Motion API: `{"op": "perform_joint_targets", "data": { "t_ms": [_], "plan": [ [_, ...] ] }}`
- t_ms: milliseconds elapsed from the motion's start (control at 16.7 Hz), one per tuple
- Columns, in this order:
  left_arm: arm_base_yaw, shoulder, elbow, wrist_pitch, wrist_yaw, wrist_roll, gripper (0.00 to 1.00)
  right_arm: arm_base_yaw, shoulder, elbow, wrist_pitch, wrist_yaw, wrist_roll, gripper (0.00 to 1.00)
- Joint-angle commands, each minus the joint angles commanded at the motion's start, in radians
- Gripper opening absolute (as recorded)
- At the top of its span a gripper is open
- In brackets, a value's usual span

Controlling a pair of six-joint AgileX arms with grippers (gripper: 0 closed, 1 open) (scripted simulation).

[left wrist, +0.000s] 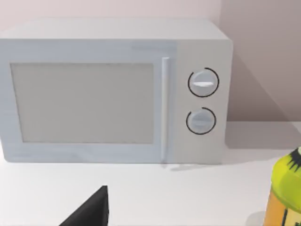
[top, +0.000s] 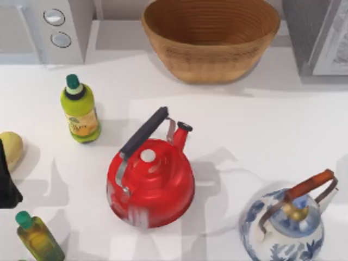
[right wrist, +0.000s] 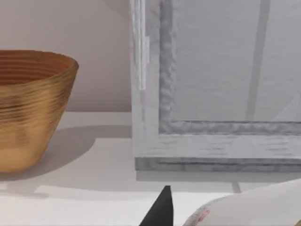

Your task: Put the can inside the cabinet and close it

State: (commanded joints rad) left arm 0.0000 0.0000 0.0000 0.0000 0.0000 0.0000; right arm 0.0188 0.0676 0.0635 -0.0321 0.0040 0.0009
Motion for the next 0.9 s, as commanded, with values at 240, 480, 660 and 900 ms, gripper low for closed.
{"op": "perform_joint_targets", "data": {
  "t_ms": [240, 480, 660, 900],
  "plan": [
    [0.0, 0.0, 0.0, 0.0, 0.0, 0.0, 1.0, 0.039, 0.219, 0.226, -0.079, 0.02, -0.008, 0.0],
    [0.0, 0.0, 0.0, 0.0, 0.0, 0.0, 1.0, 0.08, 0.495, 0.608, -0.157, 0.057, -0.017, 0.0],
    [0.0, 0.0, 0.0, 0.0, 0.0, 0.0, 1.0, 0.108, 0.7, 0.943, -0.211, 0.091, -0.021, 0.0],
    [0.0, 0.0, 0.0, 0.0, 0.0, 0.0, 1.0, 0.137, 0.956, 1.3, -0.292, 0.136, -0.022, 0.0]
  ]
}}
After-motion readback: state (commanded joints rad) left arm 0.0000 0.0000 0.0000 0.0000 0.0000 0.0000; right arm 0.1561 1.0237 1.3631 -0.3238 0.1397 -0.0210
